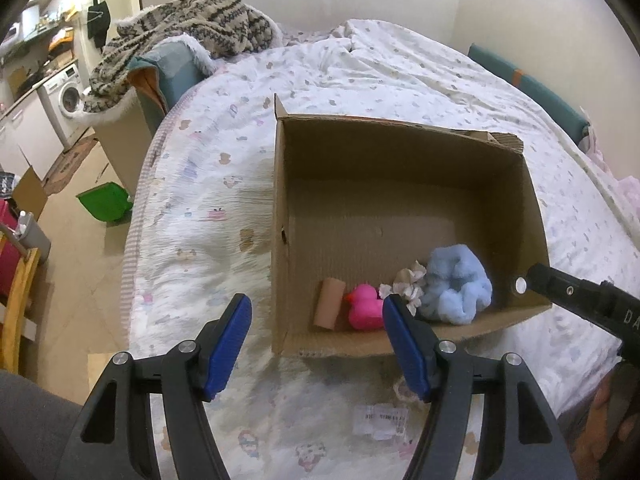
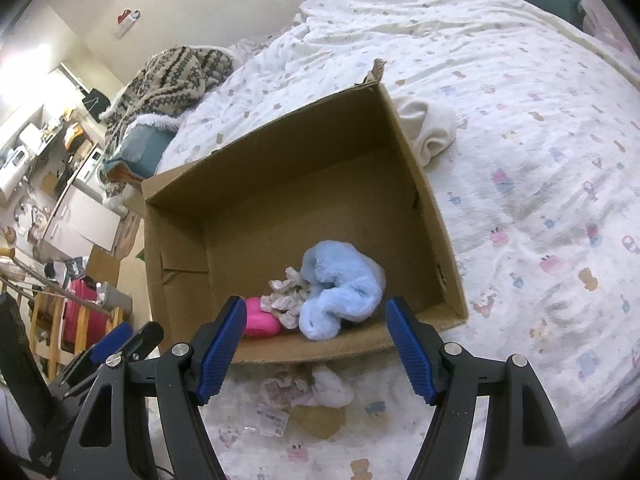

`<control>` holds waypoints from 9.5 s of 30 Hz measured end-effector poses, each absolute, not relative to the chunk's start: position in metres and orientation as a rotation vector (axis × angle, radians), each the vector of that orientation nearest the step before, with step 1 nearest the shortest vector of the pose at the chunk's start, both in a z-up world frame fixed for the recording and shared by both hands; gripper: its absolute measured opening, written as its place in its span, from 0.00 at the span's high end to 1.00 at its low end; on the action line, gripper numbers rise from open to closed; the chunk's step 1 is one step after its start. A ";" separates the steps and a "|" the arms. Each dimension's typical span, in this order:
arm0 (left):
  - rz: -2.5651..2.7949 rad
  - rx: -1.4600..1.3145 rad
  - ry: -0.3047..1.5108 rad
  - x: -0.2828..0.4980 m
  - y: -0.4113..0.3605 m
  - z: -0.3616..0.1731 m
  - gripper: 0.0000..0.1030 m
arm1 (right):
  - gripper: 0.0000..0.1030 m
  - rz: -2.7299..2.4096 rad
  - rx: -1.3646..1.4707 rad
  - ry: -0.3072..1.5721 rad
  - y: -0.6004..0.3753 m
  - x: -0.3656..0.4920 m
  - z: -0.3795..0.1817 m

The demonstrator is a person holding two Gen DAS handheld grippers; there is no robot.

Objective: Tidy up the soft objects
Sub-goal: 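Lift both open tools up out of the box, then grasp the clear labelled plastic bag with the left tool while the right tool grasps the tan foam piece, then carry the plastic bag and tan foam piece into the box and open both tools, then lift both open tools up out of the box, then grasp the white sock with the right tool while the left tool grasps the lace scrunchie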

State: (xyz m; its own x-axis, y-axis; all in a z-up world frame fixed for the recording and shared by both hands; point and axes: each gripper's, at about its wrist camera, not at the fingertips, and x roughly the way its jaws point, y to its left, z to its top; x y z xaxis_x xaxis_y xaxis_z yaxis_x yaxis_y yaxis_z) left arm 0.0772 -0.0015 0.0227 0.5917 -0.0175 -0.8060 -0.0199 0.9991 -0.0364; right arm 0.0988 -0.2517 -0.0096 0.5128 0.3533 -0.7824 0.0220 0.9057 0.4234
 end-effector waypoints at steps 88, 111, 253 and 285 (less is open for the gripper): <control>-0.019 -0.205 1.235 0.033 0.002 -0.054 0.79 | 0.90 0.385 0.229 1.293 -0.191 0.049 -0.091; 0.030 -0.156 1.064 0.013 0.010 -0.008 0.79 | 0.90 0.508 0.363 1.043 -0.230 0.025 -0.006; 0.001 -0.147 0.973 0.054 -0.001 0.000 0.44 | 0.25 0.231 0.455 1.045 -0.277 0.069 -0.030; 0.101 -0.225 1.024 0.032 0.014 -0.013 0.44 | 0.25 0.209 0.614 1.239 -0.282 0.069 -0.082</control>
